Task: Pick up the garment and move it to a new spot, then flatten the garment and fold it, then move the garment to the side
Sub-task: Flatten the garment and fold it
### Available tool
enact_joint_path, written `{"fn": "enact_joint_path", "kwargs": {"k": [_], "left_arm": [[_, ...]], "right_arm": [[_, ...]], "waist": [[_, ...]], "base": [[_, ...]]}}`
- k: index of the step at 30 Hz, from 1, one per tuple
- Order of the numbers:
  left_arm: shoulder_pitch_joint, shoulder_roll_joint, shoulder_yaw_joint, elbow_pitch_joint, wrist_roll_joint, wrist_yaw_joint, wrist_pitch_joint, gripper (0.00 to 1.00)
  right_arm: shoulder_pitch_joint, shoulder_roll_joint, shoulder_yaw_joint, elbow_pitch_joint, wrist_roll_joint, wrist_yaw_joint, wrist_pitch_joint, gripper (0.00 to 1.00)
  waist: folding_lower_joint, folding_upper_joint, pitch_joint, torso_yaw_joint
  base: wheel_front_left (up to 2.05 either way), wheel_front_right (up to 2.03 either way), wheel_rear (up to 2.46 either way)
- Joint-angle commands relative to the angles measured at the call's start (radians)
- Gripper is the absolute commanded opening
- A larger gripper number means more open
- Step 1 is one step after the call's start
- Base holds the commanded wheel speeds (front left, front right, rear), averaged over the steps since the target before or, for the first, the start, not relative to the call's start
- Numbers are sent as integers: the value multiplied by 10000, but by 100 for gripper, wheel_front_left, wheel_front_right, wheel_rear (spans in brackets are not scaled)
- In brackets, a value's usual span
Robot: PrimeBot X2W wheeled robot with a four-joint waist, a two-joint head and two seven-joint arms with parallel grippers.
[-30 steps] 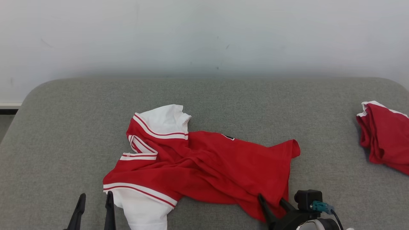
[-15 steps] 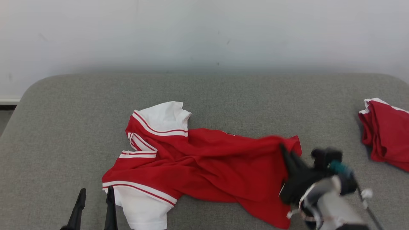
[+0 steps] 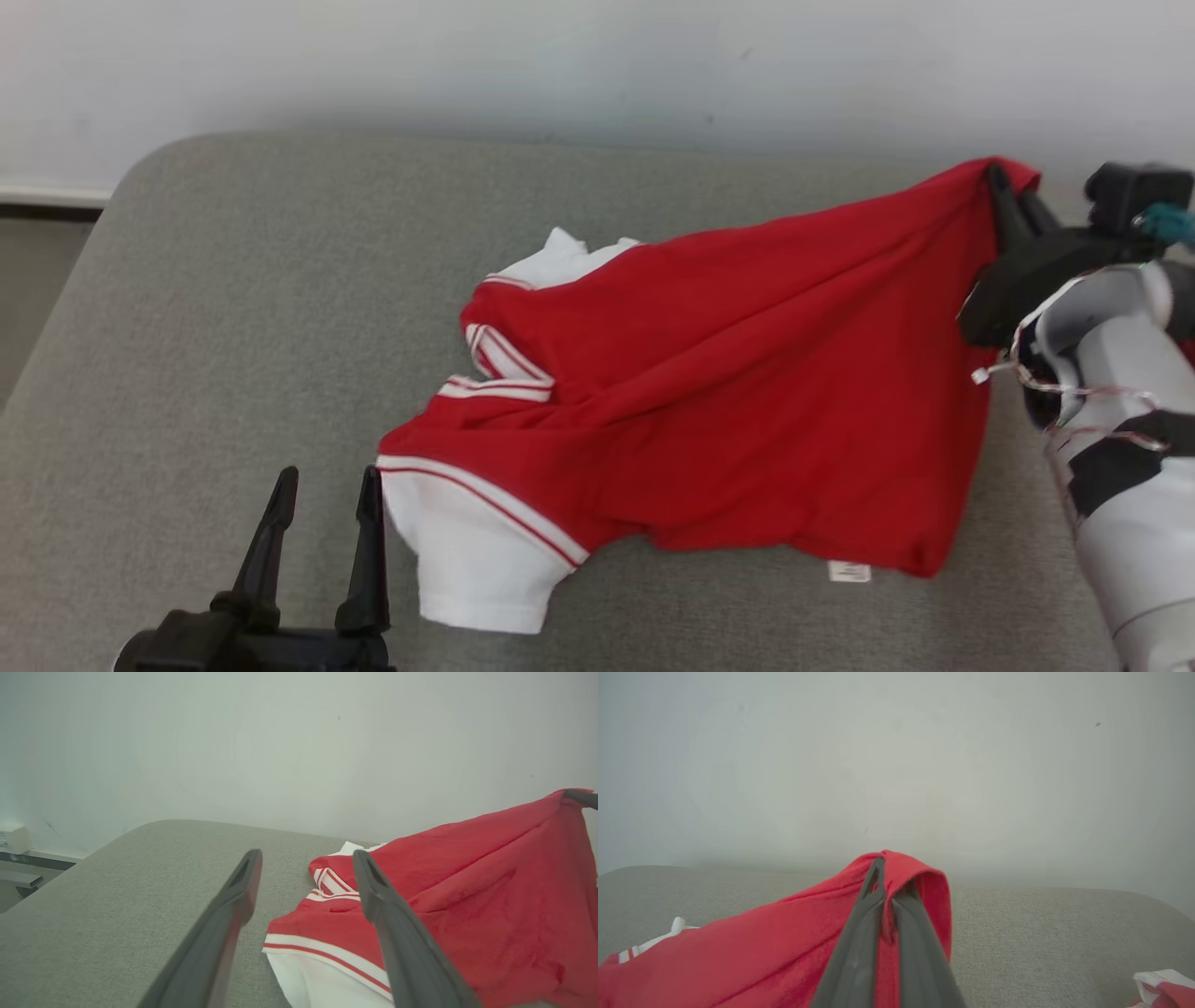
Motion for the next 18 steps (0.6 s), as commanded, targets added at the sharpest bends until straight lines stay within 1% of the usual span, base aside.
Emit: {"fn": "enact_joint_path", "kwargs": {"k": [1, 6, 7, 8, 12, 18], "left_arm": [[-200, -5, -23, -60, -142, -58, -3, 100], [-598, -3, -142, -168, -153, -104, -2, 100], [-670, -5, -155, -184, -119, -108, -3, 100], [-760, -5, -164, -184, -118, -110, -2, 100], [-941, -5, -122, -191, -111, -51, -2, 100], [-735, -4, 28, -54, 4, -55, -2, 100]], "right_arm": [[-223, -118, -95, 157, -91, -30, -109, 0], [-1021, -255, -543, 1026, -353, -30, -455, 0], [-1141, -260, -580, 1163, -426, -30, -556, 29], [-1251, -218, -614, 1294, -434, -30, -654, 100], [-1340, 134, -339, 1799, -298, -30, -841, 100], [-682, 369, 265, 2074, 363, -30, -1073, 100]], "waist": [[-1, -1, 610, 588], [-1, -1, 1082, 1016], [-1, -1, 1150, 1067], [-1, -1, 1197, 1100], [-1, -1, 1208, 1083], [-1, -1, 724, 735]], "base": [[0, 0, 0], [0, 0, 0], [0, 0, 0], [0, 0, 0], [0, 0, 0], [0, 0, 0]]}}
